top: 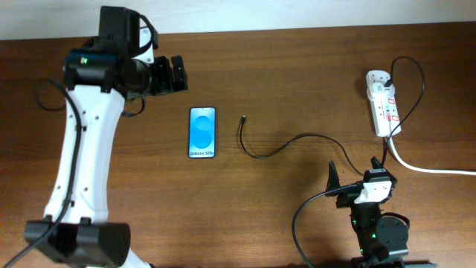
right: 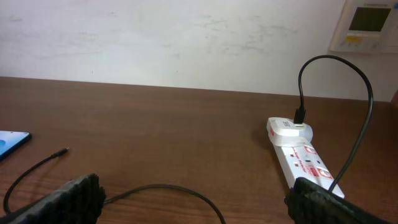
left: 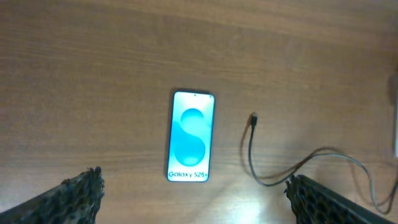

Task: Plug charger to phone and switch on socket
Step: 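Move the left gripper over the phone and lower it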

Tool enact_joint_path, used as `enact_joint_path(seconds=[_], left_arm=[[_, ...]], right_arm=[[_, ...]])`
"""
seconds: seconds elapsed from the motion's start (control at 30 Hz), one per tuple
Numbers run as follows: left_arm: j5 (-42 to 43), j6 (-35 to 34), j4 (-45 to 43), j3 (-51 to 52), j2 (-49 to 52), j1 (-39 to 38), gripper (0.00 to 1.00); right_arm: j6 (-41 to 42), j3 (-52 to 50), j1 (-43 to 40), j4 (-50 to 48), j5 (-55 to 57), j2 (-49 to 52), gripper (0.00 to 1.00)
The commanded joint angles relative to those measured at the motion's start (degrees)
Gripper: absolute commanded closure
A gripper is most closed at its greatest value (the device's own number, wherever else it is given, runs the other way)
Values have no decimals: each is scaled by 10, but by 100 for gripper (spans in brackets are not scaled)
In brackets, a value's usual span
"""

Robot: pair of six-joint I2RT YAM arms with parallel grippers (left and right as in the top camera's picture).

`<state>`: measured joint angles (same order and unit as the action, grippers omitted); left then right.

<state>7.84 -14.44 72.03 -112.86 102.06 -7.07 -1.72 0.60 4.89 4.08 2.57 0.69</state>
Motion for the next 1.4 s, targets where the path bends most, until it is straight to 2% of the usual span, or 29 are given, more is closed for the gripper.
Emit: enact_joint_path(seconds=[0.0, 0.47, 1.0, 1.37], left_arm=[[-66, -5, 35, -31, 43, -14, 1], [-87, -5, 37, -29, 147, -30, 1], [-87, -5, -7, -25, 156, -37, 1], [-87, 10, 10, -23, 207, -50, 1]], right_arm=[[0, -3, 3, 4, 9, -3, 2], [0, -3, 3, 4, 9, -3, 1], [0, -3, 3, 4, 9, -3, 2], [0, -3, 3, 4, 9, -3, 2]])
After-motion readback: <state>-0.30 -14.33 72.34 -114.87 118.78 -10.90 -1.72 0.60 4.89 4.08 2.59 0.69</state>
